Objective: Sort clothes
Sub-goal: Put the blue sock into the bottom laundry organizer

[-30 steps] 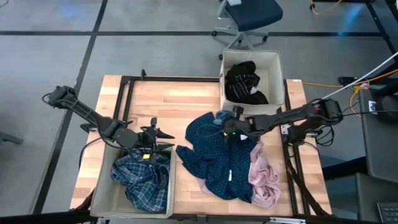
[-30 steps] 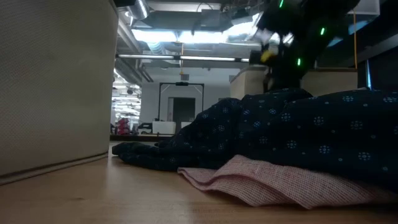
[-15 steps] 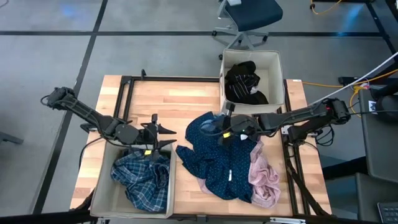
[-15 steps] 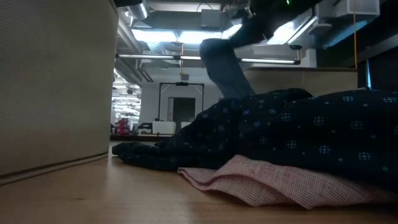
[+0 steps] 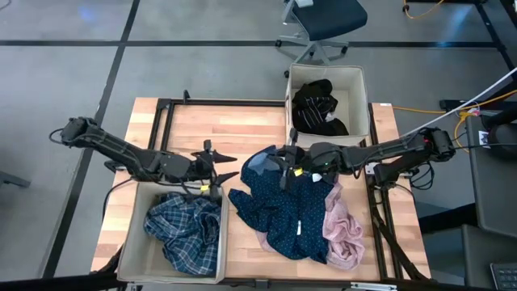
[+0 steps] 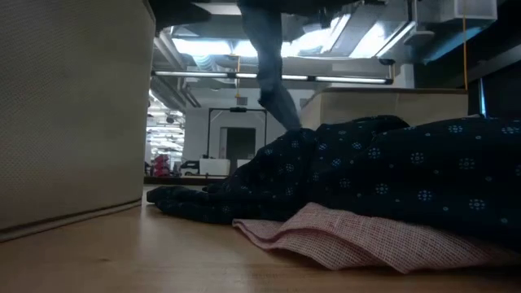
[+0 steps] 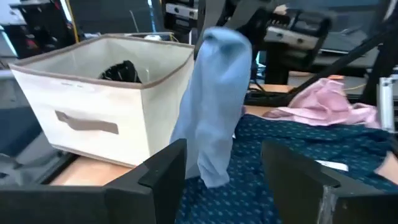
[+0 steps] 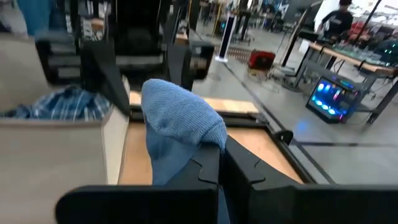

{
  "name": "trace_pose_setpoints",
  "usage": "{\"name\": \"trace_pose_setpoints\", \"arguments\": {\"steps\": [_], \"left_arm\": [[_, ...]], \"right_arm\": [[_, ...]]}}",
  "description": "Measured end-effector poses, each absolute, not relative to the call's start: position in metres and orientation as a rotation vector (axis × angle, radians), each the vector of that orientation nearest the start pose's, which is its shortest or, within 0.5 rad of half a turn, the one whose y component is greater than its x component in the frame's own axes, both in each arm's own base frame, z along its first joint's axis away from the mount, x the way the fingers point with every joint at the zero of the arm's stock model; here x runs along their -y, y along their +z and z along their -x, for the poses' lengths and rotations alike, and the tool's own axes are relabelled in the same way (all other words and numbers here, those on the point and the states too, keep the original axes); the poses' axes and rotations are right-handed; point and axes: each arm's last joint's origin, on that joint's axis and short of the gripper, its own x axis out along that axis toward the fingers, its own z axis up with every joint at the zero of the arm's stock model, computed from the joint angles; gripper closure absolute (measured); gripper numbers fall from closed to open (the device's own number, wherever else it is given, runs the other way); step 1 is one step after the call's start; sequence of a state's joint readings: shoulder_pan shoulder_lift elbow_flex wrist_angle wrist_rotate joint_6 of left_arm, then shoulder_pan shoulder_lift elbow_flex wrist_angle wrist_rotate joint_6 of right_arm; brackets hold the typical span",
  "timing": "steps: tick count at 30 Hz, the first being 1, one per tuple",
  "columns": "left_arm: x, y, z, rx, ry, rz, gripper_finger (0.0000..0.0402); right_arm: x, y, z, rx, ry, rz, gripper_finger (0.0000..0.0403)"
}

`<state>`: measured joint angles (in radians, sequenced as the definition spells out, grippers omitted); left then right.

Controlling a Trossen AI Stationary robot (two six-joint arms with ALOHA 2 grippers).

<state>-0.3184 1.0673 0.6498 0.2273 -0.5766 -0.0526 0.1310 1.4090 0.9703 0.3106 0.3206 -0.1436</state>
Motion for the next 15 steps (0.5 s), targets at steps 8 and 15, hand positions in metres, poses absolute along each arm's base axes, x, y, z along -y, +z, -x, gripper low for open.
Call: {"name": "trace_pose_setpoints", "arguments": {"steps": [8,15], "left_arm": [[0.056,0.269,-0.247,-0.071,0.290,-0.034,0.0204],[0.058,0.268,-0.256,-0.001,0.276,-0.003,0.0203]], "right_arm": [[-0.033,0.307,-0.318,-0.092,-0.184,0.157,0.0396],[-0.034,0.300,-0.327,-0.072,-0.185,0.152,0.0397]]}}
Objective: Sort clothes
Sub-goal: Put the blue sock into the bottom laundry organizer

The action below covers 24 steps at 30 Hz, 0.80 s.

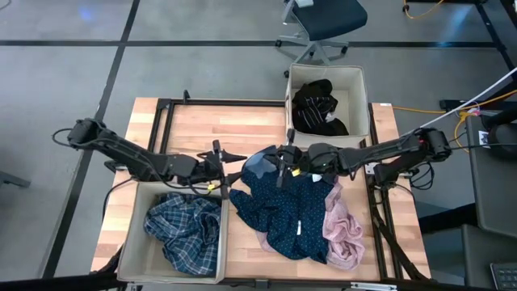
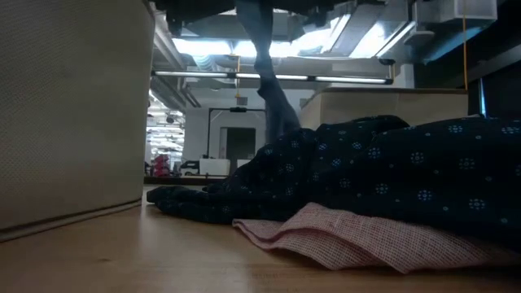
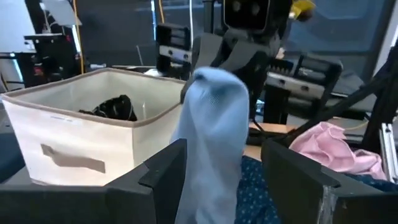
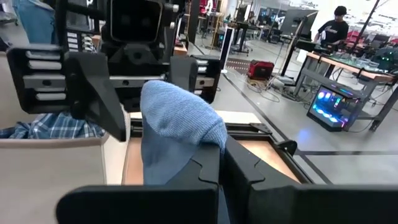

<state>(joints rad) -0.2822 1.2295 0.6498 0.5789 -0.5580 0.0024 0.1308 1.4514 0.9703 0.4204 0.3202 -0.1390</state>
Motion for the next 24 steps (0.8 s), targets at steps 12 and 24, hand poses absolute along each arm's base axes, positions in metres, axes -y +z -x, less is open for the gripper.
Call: {"name": "trace_pose_setpoints", "arguments": {"steps": [12,24], "left_arm": [[0.053,0.266,-0.259,-0.006,0.301,-0.026,0.0292],[0.056,0.269,-0.256,-0.002,0.289,-0.056,0.0398]], "right_arm": [[-0.038,0.290,-0.340,-0.018,-0.092,0.143,0.0395],[-0.041,0.295,-0.338,0.019,-0.004,0.132,0.0289]]}}
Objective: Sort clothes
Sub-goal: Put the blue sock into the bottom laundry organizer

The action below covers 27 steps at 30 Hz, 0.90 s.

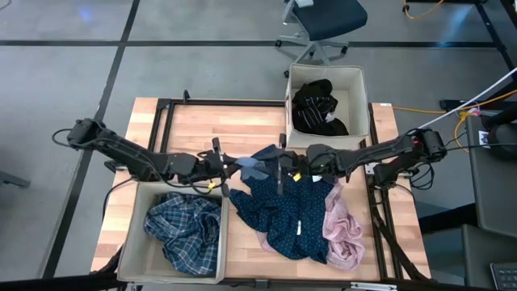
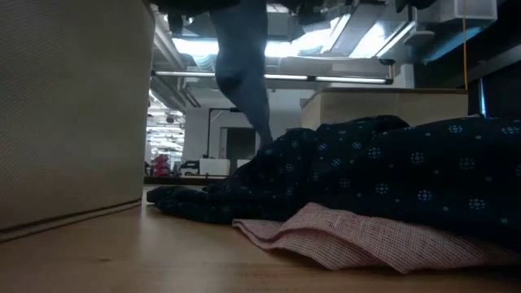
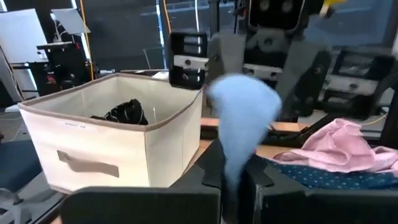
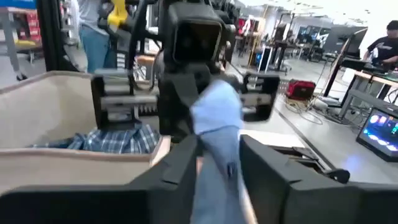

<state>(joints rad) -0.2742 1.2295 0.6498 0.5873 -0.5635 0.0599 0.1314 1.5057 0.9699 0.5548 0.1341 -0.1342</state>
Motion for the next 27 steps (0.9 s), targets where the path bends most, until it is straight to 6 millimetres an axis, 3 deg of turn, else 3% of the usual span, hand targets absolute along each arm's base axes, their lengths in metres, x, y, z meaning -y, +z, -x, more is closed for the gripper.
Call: {"name": "trace_pose_setpoints", "arguments": {"steps": [6,10,14,21,27], "left_arm": [[0.070,0.294,-0.235,0.111,0.214,-0.029,0.0399],[0.076,0.317,-0.210,0.206,0.155,0.000,0.0396],[0.077,0.344,-0.180,0.316,0.100,0.034,0.0396],[0.071,0.397,-0.128,0.514,0.005,0.126,0.0396],[0.074,0.399,-0.106,0.394,-0.137,0.165,0.0393]], "right_arm": [[-0.036,0.324,-0.305,-0.033,-0.005,0.136,0.0218],[-0.032,0.338,-0.274,-0.124,-0.003,0.116,0.0198],[-0.027,0.337,-0.254,-0.241,-0.075,0.081,0.0194],[-0.024,0.318,-0.252,-0.421,-0.211,0.056,0.0194],[-0.024,0.307,-0.260,-0.467,-0.233,0.067,0.0194]]}}
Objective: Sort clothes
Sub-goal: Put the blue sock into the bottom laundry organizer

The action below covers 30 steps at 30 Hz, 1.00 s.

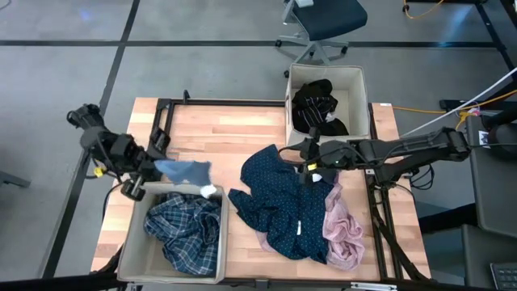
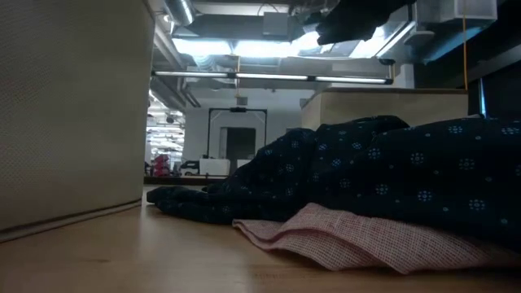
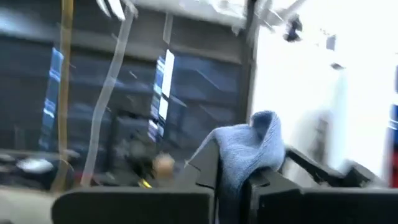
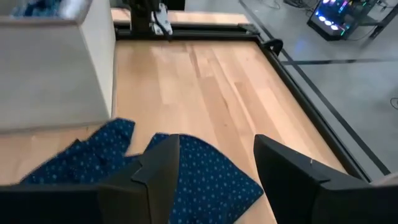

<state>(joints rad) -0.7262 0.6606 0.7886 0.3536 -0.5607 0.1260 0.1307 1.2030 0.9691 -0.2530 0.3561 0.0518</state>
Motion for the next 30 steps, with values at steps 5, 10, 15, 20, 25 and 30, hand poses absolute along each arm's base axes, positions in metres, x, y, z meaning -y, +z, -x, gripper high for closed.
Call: {"name": "trace_pose_setpoints", "arguments": {"steps": [5,10,15,20,25,30], "left_arm": [[0.086,0.384,-0.105,0.241,-0.234,0.176,0.0399],[0.104,0.372,-0.113,0.141,-0.287,0.199,0.0397],[0.123,0.370,-0.115,0.143,-0.354,0.196,0.0400],[0.136,0.384,-0.107,0.329,-0.393,0.082,0.0395],[0.139,0.381,-0.103,0.292,-0.393,0.048,0.0399],[0.139,0.355,-0.110,0.049,-0.190,0.044,0.0399]], "right_arm": [[-0.024,0.303,-0.263,-0.482,-0.240,0.076,0.0194],[-0.023,0.302,-0.265,-0.482,-0.284,0.092,0.0194],[-0.023,0.301,-0.266,-0.485,-0.286,0.099,0.0194],[-0.023,0.299,-0.268,-0.492,-0.286,0.119,0.0194],[-0.024,0.294,-0.271,-0.517,-0.285,0.127,0.0194],[-0.025,0.286,-0.279,-0.537,-0.277,0.130,0.0194]]}}
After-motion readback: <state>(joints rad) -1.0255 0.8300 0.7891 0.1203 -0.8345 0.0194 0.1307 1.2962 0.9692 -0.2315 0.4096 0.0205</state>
